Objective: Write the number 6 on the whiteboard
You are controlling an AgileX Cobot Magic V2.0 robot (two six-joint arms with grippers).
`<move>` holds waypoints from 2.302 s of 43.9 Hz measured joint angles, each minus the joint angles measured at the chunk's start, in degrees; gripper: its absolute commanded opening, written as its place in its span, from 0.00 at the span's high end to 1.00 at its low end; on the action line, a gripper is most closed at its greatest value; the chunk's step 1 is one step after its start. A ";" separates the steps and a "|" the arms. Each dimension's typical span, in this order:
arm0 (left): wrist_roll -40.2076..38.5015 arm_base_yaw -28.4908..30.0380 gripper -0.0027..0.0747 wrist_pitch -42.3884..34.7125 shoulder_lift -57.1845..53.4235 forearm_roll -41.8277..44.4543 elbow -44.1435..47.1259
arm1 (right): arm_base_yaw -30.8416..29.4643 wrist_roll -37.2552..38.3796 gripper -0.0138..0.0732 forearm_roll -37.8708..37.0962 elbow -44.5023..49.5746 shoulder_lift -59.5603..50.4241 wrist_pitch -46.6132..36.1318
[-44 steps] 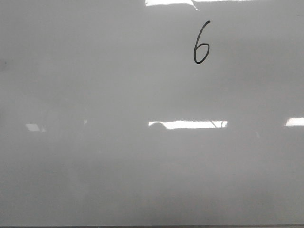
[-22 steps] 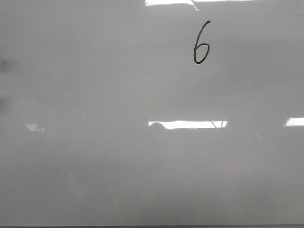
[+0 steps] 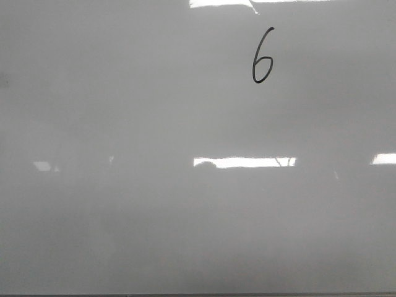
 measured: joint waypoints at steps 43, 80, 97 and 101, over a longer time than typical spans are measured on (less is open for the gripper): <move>20.45 -1.92 0.51 34.87 -37.67 -18.32 1.44 | 0.00 19.77 0.20 -12.74 -0.79 -9.23 13.08; 16.40 -1.92 0.99 34.77 -37.67 -14.50 2.96 | 0.00 19.92 0.98 -12.87 -0.91 -9.33 13.17; 16.30 -1.92 0.99 34.77 -37.82 -14.50 2.96 | 0.00 20.02 0.98 -12.87 -0.91 -9.33 13.17; 16.30 -1.92 0.99 34.77 -39.21 -14.50 3.32 | 0.00 20.02 0.98 -12.87 -0.91 -9.33 13.17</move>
